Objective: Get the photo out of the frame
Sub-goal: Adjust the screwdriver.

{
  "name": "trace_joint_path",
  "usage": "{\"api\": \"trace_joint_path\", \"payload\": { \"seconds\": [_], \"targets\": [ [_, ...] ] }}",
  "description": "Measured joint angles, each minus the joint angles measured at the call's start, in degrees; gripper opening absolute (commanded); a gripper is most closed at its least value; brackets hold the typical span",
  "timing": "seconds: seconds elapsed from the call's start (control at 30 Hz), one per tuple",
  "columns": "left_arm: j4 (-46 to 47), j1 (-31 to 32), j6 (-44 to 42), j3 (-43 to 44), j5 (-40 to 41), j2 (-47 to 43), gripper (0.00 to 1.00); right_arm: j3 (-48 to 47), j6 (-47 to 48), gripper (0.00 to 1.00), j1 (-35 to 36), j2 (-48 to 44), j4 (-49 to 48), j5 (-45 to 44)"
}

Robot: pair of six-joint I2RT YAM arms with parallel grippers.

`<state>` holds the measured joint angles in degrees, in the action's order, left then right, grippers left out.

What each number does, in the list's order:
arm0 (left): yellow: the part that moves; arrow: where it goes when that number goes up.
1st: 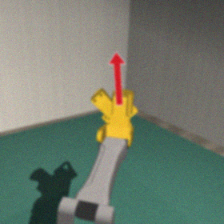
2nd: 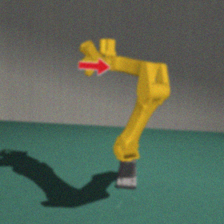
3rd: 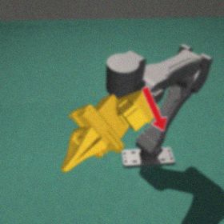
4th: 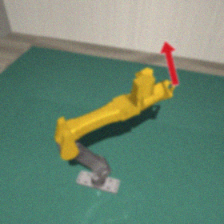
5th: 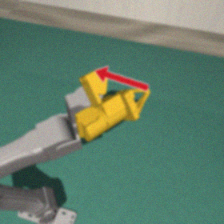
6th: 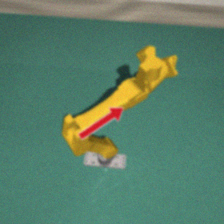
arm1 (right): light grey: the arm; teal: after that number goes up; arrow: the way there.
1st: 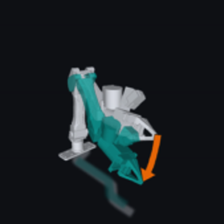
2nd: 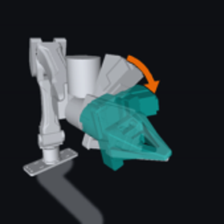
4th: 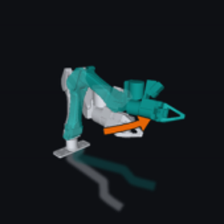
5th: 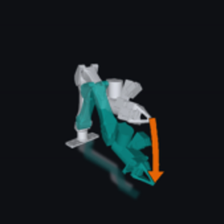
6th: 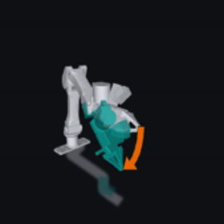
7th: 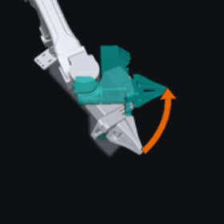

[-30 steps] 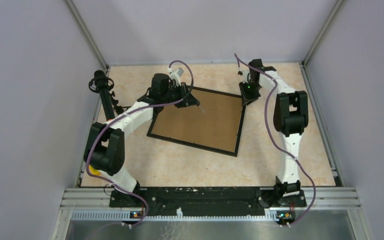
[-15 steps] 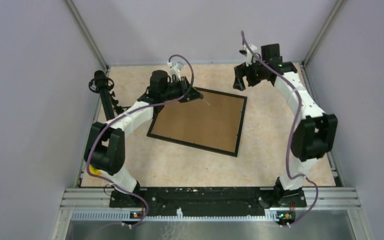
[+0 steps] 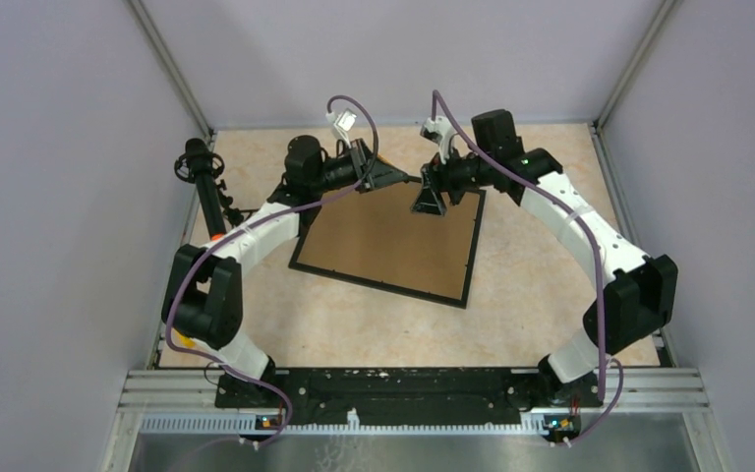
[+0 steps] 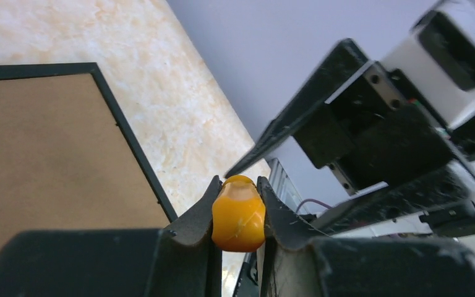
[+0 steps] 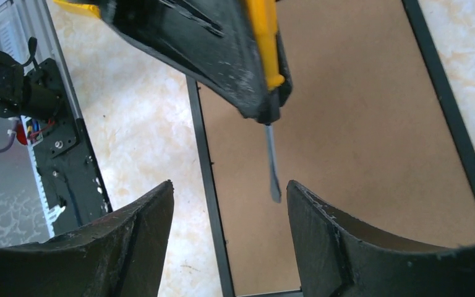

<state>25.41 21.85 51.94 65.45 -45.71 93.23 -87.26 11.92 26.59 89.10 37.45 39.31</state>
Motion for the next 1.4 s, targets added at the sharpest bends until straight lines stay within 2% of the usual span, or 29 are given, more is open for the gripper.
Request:
{"api": "trace_joint_path", "payload": {
  "seconds": [0.07, 0.17, 0.23, 0.3, 0.33, 0.37, 0.5, 0.57, 0.63, 0.8, 1.03, 1.2, 1.4],
  "targets": [
    [1.9, 0.02, 1.75, -0.7, -1.14, -0.39, 0.0, 0.35, -0.57, 0.6, 0.04, 0.7, -0.48, -0.22],
    [3.74, 0.13, 3.39, -0.87, -2.12, -0.52, 0.0, 0.68, -1.22, 0.43, 0.11, 1.44, -1.27, -0.28],
    [4.15, 0.37, 3.74, -0.87, -2.67, -0.61, 0.0, 0.7, -1.84, 0.26, 0.2, 1.79, -1.88, -0.22],
    [4.07, 0.74, 3.61, -0.9, -3.15, -0.83, 0.0, 0.68, -2.19, 0.0, 0.26, 1.88, -2.1, -0.04],
    [3.93, 0.94, 3.54, -0.92, -3.39, -0.92, 0.0, 0.68, -1.92, 0.0, 0.28, 1.9, -2.1, 0.07],
    [3.52, 1.09, 3.28, -0.92, -3.96, -1.14, 0.05, 0.59, -1.86, 0.0, 0.28, 2.03, -1.84, -0.07],
    [-0.35, 1.11, -0.35, -0.83, -5.09, -1.97, 0.42, 0.11, 0.68, 0.0, 0.52, 2.47, 0.5, 1.14],
    [-5.62, 1.25, -5.95, 0.66, -5.46, -2.27, 0.61, 0.11, 2.51, 0.0, 0.68, 2.47, 2.45, 1.14],
    [-12.35, 1.42, -12.17, 3.56, -5.62, -2.29, 0.69, 0.11, 5.05, 0.0, 0.68, 2.45, 4.81, 0.9],
    [-23.47, 1.51, -25.11, 9.01, -9.22, -2.34, 0.71, 0.15, 10.88, 0.0, 0.63, 2.12, 10.97, 1.18],
    [-34.71, 3.15, -33.48, 11.21, -15.3, 0.26, 0.64, 0.2, 16.55, 0.0, 0.63, 0.52, 16.92, 2.47],
    [-36.61, 5.03, -33.09, 10.71, -18.03, 1.92, 0.55, 0.2, 19.17, 0.0, 0.63, 0.2, 19.52, 3.78],
    [-32.41, 5.09, -28.46, 8.41, -21.22, 1.9, 0.55, 0.28, 21.66, 0.0, 0.63, -0.22, 21.59, 3.61]
  ]
}}
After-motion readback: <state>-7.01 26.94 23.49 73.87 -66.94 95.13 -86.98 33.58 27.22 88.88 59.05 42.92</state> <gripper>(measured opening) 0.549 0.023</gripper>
